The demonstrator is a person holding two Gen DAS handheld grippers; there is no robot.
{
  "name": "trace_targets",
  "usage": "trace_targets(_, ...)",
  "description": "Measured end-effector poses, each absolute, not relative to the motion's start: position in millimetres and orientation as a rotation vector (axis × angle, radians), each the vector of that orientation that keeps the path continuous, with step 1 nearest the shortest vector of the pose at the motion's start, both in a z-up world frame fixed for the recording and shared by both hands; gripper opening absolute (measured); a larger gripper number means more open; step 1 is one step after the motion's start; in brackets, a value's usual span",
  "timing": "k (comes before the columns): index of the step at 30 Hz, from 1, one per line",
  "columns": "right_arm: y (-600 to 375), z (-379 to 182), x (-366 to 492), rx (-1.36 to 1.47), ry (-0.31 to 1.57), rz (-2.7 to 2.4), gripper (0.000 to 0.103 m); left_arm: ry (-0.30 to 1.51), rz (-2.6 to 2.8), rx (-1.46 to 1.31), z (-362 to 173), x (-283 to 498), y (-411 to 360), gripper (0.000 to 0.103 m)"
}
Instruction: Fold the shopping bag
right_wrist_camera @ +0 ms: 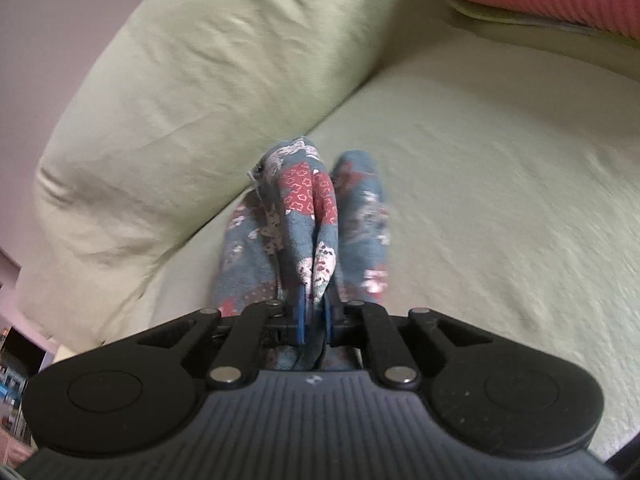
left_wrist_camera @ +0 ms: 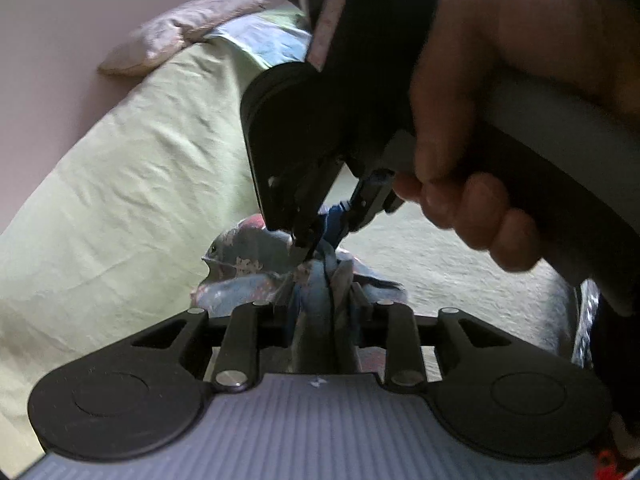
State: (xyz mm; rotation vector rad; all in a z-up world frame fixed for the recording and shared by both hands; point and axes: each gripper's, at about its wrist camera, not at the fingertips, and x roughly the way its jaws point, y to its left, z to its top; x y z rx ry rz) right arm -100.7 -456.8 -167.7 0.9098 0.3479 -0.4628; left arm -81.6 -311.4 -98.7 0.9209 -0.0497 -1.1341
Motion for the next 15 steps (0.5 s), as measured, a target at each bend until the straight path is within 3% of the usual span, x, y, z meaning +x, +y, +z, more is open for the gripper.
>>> trace_targets(5,-461,-182,-101,0.931,0.364,-0.484,0.007,-0.062,-1.165,0.979,-97,-87,-296,0.037)
trace_targets(9,-468,-193,-99,0.964,0.370,-0.475,0.006,0.052,-1.225,0.872,-74,-73,-254,0.036)
trace_targets(15,-466,-194,-96,0.911,0.388,-0.473,0.007,0.267,-1.180,0.659,-49,-28,-256,0.014)
